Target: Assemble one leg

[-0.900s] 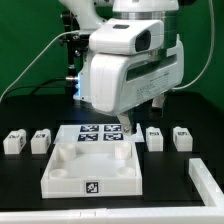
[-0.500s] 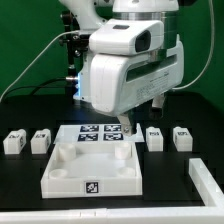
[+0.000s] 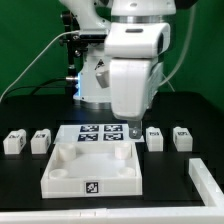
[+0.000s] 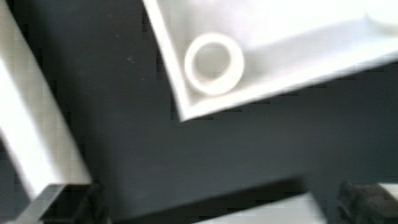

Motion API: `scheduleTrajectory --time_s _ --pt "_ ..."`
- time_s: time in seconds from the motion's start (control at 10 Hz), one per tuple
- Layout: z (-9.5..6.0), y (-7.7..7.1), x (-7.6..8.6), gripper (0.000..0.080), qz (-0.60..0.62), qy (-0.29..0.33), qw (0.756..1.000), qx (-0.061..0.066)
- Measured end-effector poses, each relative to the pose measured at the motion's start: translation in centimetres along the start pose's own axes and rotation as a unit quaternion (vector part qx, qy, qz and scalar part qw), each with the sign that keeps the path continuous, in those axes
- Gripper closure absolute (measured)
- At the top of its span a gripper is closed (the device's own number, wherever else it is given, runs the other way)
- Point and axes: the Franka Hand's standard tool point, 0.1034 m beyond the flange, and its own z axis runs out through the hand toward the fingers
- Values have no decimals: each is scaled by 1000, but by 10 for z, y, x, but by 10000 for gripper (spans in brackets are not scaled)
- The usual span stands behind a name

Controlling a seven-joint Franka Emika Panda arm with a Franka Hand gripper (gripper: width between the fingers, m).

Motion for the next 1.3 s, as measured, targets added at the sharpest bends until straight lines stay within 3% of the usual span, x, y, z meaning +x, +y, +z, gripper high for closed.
scheduleTrajectory --time_s 0.1,0.3,0.4,0.8,0.9,1.0,1.1,1.2,1.3 --pt "8 -22 -17 150 -70 -1 998 4" --pt "7 -27 -43 150 -188 -2 982 13" --pt "8 -27 -44 150 -236 -6 972 14" --pt "10 -29 -45 150 -222 -6 975 16" --pt "19 -46 -54 150 -194 -4 981 18" --pt "35 -84 -70 150 -163 -7 985 46" --pt "47 -102 -80 150 -156 -6 986 65" --pt "57 -112 -85 150 -147 -5 986 78" --pt "67 -117 -90 150 -151 -1 985 78"
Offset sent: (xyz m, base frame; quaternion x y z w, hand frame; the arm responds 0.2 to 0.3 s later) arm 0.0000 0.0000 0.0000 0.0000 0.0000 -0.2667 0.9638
